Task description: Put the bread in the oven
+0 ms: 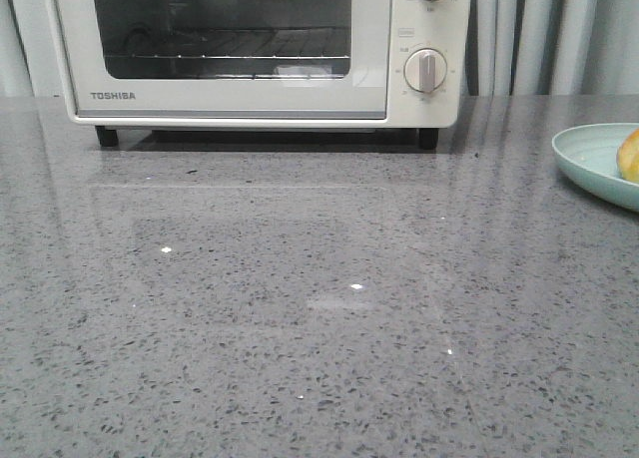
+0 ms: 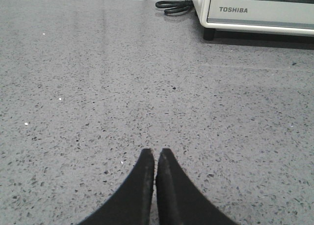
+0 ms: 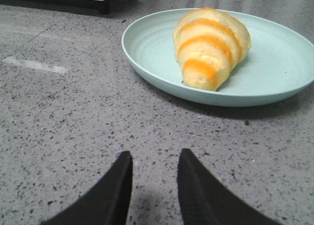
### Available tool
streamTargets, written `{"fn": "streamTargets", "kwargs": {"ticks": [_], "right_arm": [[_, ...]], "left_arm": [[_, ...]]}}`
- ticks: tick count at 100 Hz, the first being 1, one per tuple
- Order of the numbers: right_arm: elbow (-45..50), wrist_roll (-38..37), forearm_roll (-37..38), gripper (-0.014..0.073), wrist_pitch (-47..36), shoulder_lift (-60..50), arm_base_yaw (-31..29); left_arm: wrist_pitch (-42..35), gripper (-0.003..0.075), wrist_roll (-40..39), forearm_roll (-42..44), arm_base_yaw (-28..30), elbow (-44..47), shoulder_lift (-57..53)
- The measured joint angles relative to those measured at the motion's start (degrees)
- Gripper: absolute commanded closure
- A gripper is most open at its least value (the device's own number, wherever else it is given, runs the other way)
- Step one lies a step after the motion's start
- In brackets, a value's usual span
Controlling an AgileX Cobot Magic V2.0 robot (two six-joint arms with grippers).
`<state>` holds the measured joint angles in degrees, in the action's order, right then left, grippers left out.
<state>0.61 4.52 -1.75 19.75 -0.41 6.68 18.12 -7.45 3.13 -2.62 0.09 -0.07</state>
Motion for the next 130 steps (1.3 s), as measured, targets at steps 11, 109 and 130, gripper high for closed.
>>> {"fn": "streamTargets", "kwargs": {"ticks": [11, 109, 130], "right_arm": [[0.0, 0.0, 0.0, 0.0402, 0.0, 0.0, 0.0], [0.0, 0.0, -2.4, 0.0402, -5.5, 0.0, 0.0], [0.0, 0.0, -3.0, 0.0402, -21.2, 0.0, 0.0]], "left_arm": [[-0.2, 0.0741, 0.0, 0.0, 0.0, 0.0, 0.0], [-8.9, 0.0741, 0.0, -0.4, 0.0, 0.0, 0.0], [-13.8, 0.0741, 0.0, -1.4, 0.0, 0.0, 0.0]]}}
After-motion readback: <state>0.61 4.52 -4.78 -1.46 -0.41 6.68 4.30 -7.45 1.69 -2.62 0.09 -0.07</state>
